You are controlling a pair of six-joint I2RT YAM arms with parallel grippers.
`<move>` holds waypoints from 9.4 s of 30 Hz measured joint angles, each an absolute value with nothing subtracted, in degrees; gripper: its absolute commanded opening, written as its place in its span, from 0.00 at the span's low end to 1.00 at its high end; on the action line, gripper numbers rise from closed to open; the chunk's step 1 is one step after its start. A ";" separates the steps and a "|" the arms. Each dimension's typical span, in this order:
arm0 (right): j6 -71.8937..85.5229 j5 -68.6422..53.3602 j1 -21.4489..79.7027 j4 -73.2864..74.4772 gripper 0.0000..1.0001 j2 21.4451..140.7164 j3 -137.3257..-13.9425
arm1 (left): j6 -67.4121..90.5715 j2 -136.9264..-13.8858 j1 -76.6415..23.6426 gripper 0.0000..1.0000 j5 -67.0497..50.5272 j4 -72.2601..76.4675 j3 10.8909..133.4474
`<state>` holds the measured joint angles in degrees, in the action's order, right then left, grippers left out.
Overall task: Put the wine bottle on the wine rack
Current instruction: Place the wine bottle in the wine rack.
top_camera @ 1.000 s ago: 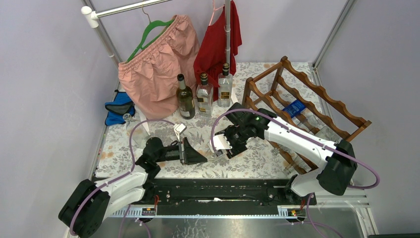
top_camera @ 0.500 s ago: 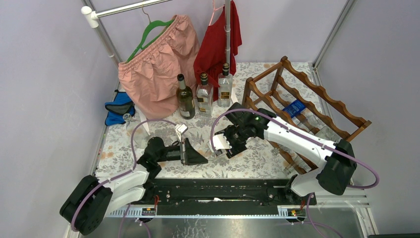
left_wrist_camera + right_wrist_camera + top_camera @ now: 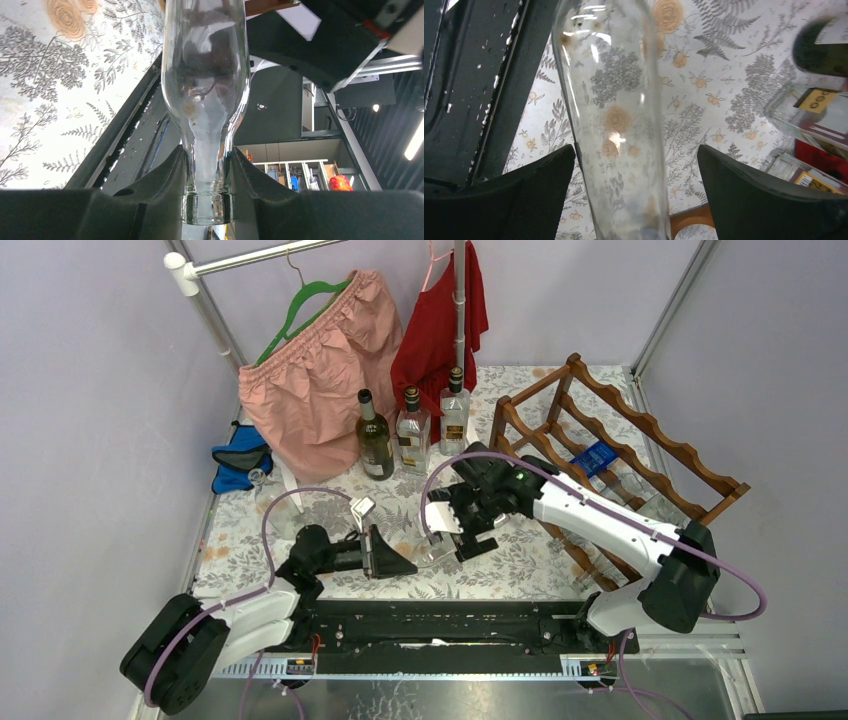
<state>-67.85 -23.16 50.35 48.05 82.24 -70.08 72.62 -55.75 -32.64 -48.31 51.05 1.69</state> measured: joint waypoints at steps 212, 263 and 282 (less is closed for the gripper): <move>-35.29 -22.65 12.93 55.35 0.02 71.68 -78.83 | 78.32 -134.41 -46.24 0.14 -11.51 71.92 61.63; -35.29 -23.24 12.67 54.70 0.02 71.33 -78.19 | 75.59 -130.04 -46.68 0.29 -11.22 61.30 61.23; -35.29 -23.29 12.62 54.52 0.02 71.20 -78.02 | 63.37 -126.96 -47.94 0.33 -8.10 52.73 62.74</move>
